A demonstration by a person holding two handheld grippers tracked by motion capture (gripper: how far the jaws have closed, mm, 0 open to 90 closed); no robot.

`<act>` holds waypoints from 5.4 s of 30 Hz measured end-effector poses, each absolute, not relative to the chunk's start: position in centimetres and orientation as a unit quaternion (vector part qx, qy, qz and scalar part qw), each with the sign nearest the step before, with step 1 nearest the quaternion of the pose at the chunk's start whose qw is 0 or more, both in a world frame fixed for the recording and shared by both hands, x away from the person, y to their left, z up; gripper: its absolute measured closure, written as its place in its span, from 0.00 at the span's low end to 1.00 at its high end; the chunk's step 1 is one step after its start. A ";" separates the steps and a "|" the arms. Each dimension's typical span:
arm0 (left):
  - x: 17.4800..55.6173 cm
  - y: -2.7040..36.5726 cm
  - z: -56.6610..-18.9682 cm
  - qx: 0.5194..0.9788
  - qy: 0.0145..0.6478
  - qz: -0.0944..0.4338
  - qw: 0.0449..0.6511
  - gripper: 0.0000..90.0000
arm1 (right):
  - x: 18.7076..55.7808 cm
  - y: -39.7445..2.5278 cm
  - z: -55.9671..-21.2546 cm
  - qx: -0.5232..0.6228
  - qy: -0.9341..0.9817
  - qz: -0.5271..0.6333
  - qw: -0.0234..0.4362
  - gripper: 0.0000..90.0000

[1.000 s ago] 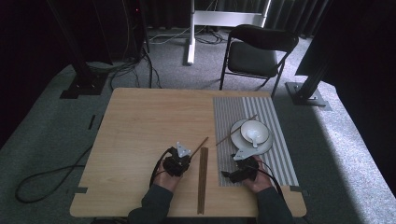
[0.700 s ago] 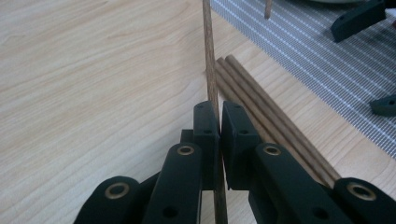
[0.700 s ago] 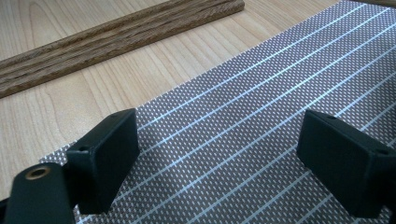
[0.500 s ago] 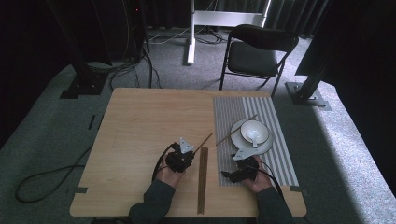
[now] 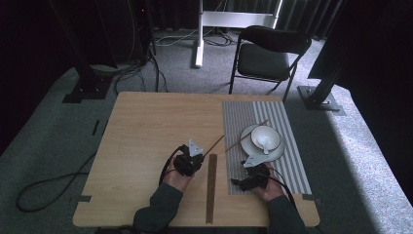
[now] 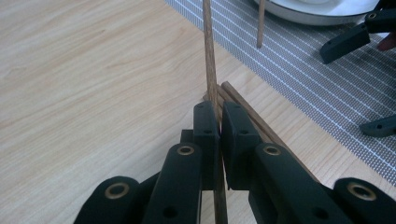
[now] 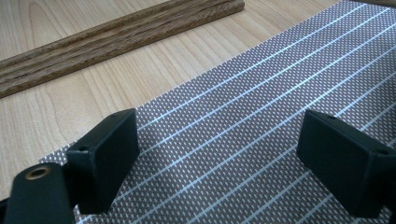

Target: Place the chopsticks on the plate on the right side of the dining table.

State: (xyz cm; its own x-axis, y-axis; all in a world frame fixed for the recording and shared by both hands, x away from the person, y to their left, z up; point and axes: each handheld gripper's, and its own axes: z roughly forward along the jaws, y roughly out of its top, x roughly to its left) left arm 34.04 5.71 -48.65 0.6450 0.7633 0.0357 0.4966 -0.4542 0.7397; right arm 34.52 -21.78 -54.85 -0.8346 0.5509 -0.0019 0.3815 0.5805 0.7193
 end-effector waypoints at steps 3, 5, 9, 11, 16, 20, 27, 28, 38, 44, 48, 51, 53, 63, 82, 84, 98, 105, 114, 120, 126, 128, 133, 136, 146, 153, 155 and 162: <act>34.1 5.6 -48.4 0.833 0.375 0.187 0.361 0.94 | 34.5 -21.8 -54.8 0.265 0.882 0.374 0.113 0.13; 34.2 5.5 -48.3 0.836 0.370 0.187 0.359 0.94 | 34.5 -21.8 -54.8 0.264 0.882 0.374 0.113 0.13; 34.5 5.4 -48.0 0.838 0.366 0.181 0.363 0.94 | 34.5 -21.8 -54.8 0.265 0.882 0.374 0.113 0.13; 34.6 5.2 -47.9 0.836 0.366 0.178 0.367 0.94 | 34.5 -21.8 -54.8 0.264 0.882 0.374 0.113 0.13; 35.0 5.0 -47.4 0.837 0.361 0.178 0.371 0.94 | 34.5 -21.8 -54.9 0.264 0.882 0.374 0.114 0.13; 35.3 4.9 -47.0 0.838 0.356 0.178 0.373 0.94 | 34.5 -21.8 -54.9 0.264 0.882 0.374 0.114 0.13; 35.8 4.5 -46.7 0.838 0.352 0.176 0.380 0.94 | 34.5 -21.8 -54.9 0.263 0.882 0.374 0.114 0.13; 35.8 4.4 -46.6 0.838 0.350 0.176 0.380 0.94 | 34.5 -21.8 -54.9 0.263 0.882 0.374 0.114 0.13; 36.4 3.9 -46.2 0.838 0.342 0.180 0.385 0.94 | 34.6 -21.8 -54.9 0.262 0.882 0.375 0.116 0.13; 36.8 3.6 -46.1 0.837 0.339 0.180 0.389 0.94 | 34.6 -21.8 -54.9 0.263 0.882 0.374 0.115 0.13; 37.1 3.6 -45.9 0.836 0.336 0.179 0.394 0.94 | 34.6 -21.8 -54.8 0.263 0.882 0.374 0.115 0.13; 37.2 3.4 -45.8 0.836 0.333 0.181 0.397 0.94 | 34.6 -21.8 -54.9 0.263 0.882 0.374 0.115 0.13; 37.4 3.3 -45.8 0.836 0.330 0.183 0.398 0.94 | 34.5 -21.8 -54.9 0.263 0.882 0.374 0.115 0.13; 38.0 2.5 -45.9 0.837 0.323 0.177 0.404 0.94 | 34.6 -21.8 -54.9 0.263 0.882 0.374 0.115 0.13; 38.7 1.4 -45.8 0.838 0.317 0.169 0.410 0.94 | 34.6 -21.8 -54.9 0.262 0.882 0.374 0.115 0.13; 38.8 1.3 -45.8 0.839 0.316 0.168 0.409 0.94 | 34.6 -21.8 -54.9 0.262 0.882 0.374 0.115 0.13; 39.3 0.6 -45.4 0.841 0.310 0.166 0.410 0.94 | 34.6 -21.8 -54.9 0.262 0.882 0.374 0.115 0.13; 39.6 0.2 -45.3 0.841 0.310 0.162 0.413 0.94 | 34.6 -21.8 -54.9 0.262 0.882 0.374 0.115 0.13; 39.9 -0.2 -45.3 0.841 0.310 0.159 0.414 0.94 | 34.6 -21.8 -54.9 0.263 0.882 0.374 0.115 0.13; 40.2 -0.5 -45.2 0.842 0.308 0.158 0.414 0.94 | 34.6 -21.8 -54.9 0.262 0.882 0.374 0.115 0.13; 40.5 -0.8 -45.2 0.840 0.308 0.157 0.417 0.94 | 34.6 -21.8 -54.9 0.263 0.882 0.374 0.115 0.13; 40.6 -0.9 -45.2 0.841 0.307 0.157 0.416 0.94 | 34.6 -21.8 -54.9 0.262 0.882 0.374 0.115 0.13; 40.8 -1.0 -45.3 0.840 0.309 0.155 0.419 0.94 | 34.6 -21.8 -54.9 0.262 0.882 0.374 0.115 0.13; 40.9 -1.1 -45.3 0.841 0.308 0.154 0.417 0.94 | 34.6 -21.8 -54.9 0.263 0.882 0.374 0.115 0.13; 41.2 -1.5 -45.5 0.844 0.305 0.152 0.415 0.94 | 34.5 -21.8 -54.9 0.263 0.882 0.374 0.114 0.13; 41.5 -1.9 -45.6 0.845 0.303 0.151 0.414 0.94 | 34.5 -21.8 -54.9 0.263 0.882 0.374 0.114 0.13; 41.6 -1.9 -45.7 0.845 0.302 0.151 0.414 0.94 | 34.5 -21.8 -54.9 0.263 0.882 0.374 0.114 0.13; 42.0 -2.2 -45.8 0.848 0.300 0.150 0.411 0.94 | 34.5 -21.8 -54.9 0.263 0.882 0.374 0.114 0.13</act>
State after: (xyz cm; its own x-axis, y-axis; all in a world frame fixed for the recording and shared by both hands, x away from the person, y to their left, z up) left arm 42.05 -2.21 -45.77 0.7756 0.6312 0.0081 0.3853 -0.4834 0.7861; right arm 34.54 -21.78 -54.85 -0.8350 0.5503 -0.0048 0.3790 0.5813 0.7200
